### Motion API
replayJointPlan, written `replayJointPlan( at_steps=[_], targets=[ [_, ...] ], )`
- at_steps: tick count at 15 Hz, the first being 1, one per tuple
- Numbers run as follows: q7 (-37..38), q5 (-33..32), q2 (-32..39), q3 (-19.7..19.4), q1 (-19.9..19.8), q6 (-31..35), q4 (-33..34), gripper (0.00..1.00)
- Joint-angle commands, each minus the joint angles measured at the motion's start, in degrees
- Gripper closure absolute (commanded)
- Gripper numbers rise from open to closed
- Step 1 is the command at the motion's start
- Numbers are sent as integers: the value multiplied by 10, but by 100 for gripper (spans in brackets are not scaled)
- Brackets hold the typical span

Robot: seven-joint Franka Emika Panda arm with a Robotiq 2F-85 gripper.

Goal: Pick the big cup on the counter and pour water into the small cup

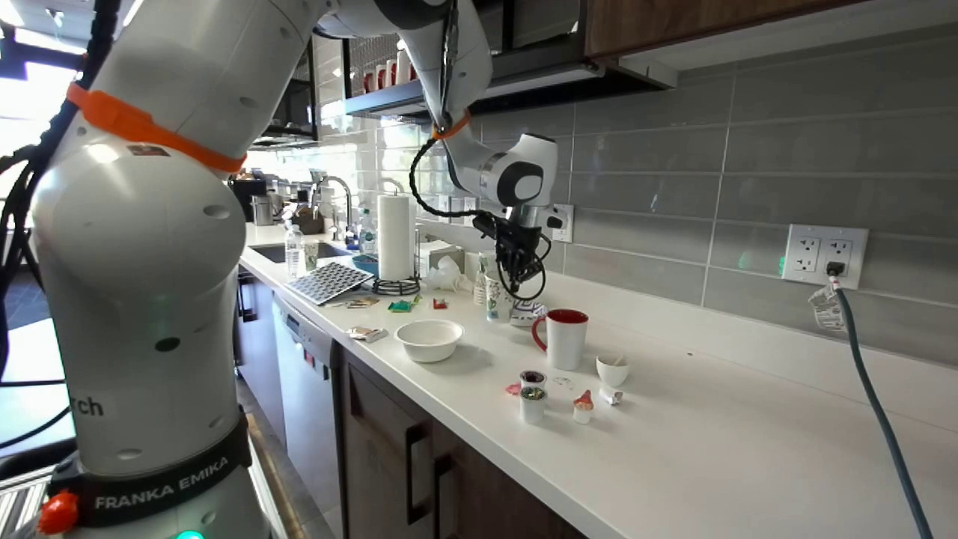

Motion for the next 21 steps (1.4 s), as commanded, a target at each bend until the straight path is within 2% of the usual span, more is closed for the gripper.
replayJointPlan(
  at_steps=[1, 8, 12, 15, 16, 17, 21],
  targets=[
    [62, -41, -66, -22, 28, -7, -52, 99],
    [226, -172, -177, -56, 65, 0, -139, 99],
    [335, -263, -245, -57, 58, -3, -193, 99],
    [341, -275, -279, -37, 43, 11, -218, 99],
    [319, -258, -243, -34, 36, -1, -183, 99],
    [319, -258, -252, -31, 34, -1, -188, 96],
    [319, -258, -246, -30, 31, -1, -186, 96]
  ],
)
